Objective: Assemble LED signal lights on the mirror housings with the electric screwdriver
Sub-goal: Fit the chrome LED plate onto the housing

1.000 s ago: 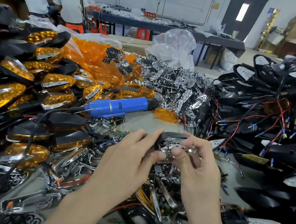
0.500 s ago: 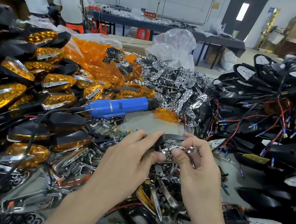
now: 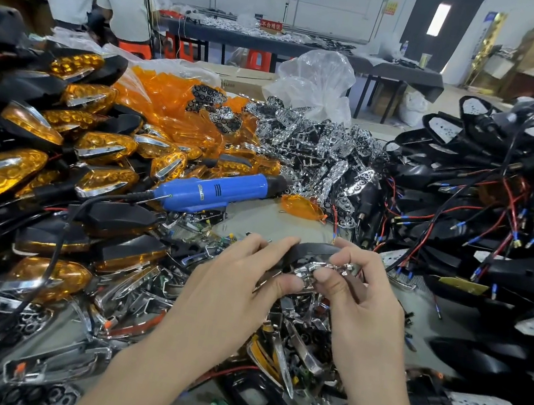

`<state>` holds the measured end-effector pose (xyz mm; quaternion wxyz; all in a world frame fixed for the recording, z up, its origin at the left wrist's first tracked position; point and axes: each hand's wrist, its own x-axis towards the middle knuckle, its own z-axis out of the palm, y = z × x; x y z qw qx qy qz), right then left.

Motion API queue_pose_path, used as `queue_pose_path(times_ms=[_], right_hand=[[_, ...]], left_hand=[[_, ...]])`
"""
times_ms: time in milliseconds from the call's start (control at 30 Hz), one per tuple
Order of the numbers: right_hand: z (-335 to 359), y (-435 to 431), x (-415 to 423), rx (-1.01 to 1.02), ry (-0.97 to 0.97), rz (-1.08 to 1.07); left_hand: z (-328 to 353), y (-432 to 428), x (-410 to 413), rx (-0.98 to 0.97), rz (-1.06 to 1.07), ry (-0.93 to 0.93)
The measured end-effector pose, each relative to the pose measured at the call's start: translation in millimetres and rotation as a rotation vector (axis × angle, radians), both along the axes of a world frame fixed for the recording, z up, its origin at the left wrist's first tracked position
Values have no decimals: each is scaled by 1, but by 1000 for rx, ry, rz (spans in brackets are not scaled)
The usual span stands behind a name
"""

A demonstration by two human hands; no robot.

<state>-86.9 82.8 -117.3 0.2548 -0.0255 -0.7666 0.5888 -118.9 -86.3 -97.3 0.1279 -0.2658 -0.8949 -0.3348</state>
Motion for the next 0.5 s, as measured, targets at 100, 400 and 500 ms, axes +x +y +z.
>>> queue_pose_path(times_ms=[100,400,500], right_hand=[[0,-3,0,-5,17,-5],[-1,-9,1,21,50,-45],[1,-9,1,47,51,-53]], left_hand=[[1,0,0,1,-5,13],[2,1,2,20,2,45],[1,1,1,28,1,40]])
